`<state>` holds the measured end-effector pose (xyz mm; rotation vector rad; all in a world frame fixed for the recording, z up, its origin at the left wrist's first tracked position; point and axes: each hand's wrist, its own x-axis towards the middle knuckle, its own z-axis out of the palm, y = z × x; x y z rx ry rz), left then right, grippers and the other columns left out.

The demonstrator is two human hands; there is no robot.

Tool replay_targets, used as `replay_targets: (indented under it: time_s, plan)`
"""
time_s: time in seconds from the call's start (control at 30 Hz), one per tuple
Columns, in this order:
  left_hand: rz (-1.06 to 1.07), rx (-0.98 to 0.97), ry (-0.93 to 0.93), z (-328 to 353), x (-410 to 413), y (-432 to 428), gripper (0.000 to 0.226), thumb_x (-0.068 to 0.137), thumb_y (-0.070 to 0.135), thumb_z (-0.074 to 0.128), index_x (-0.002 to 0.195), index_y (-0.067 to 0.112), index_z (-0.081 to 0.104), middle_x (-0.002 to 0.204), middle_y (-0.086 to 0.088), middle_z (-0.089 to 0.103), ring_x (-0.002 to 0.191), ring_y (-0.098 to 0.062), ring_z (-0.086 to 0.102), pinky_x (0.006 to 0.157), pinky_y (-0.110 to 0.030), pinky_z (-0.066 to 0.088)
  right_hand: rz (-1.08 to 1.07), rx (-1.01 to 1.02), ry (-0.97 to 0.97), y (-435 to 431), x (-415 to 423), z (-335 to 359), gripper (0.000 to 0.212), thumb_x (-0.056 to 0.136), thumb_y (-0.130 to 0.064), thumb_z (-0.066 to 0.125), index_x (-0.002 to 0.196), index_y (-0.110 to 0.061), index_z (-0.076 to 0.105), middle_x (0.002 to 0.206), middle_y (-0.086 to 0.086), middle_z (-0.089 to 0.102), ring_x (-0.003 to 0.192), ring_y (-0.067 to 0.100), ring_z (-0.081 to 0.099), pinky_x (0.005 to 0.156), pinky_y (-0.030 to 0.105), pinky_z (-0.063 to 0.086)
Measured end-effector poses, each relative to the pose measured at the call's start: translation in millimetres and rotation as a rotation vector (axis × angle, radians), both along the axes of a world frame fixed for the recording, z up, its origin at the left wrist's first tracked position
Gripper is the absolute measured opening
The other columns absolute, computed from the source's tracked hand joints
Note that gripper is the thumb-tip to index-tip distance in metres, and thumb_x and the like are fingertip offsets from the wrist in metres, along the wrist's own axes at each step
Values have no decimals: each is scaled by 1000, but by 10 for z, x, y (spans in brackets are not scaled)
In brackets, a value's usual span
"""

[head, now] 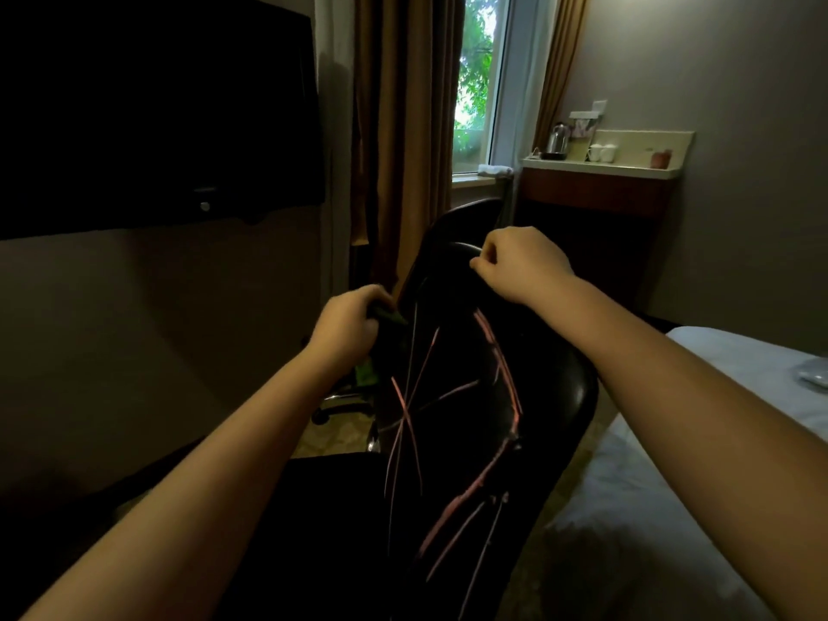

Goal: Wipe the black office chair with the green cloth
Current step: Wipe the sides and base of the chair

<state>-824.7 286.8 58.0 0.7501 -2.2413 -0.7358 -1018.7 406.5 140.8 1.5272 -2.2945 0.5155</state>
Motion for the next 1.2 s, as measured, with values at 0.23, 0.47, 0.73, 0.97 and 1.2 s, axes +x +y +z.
replay_targets:
  time_s: [0.23,0.47,0.73,0.97,1.2]
  plan:
    - [-260,-43,-1,-130,-522,145,23,96,10,56,116,17,63,115,6,57,96,-8,59,79,-29,50,-16,25,-55,-109,-188,-13,26,93,-34,59,88,-11,69,86,8,67,82,25,62,65,31,45]
    - [-181,111,165,-152,-815,111,39,92,4,61,131,11,56,128,-7,56,118,-21,56,102,-39,47,43,116,-27,-241,-260,-15,29,93,-33,59,91,-6,71,88,10,68,82,25,63,69,37,52]
    - [-61,44,192,-226,-1108,129,32,95,20,61,124,7,64,125,-6,62,118,-18,56,103,-34,44,66,98,-39,-352,-370,-48,21,92,-30,59,90,-13,70,85,2,65,82,21,61,60,29,43]
    - [-124,-129,82,-209,-1049,63,30,97,16,57,125,8,64,127,-6,63,118,-17,57,101,-25,42,91,122,-29,-448,-421,-41,27,91,-31,59,87,-7,71,87,9,69,81,25,64,65,33,49]
    - [-2,15,205,-200,-1299,-35,18,91,17,65,109,14,66,106,-2,66,92,-13,62,79,-28,53,107,131,23,-444,-448,-79,23,91,-30,58,86,-12,71,83,3,68,79,20,63,63,30,49]
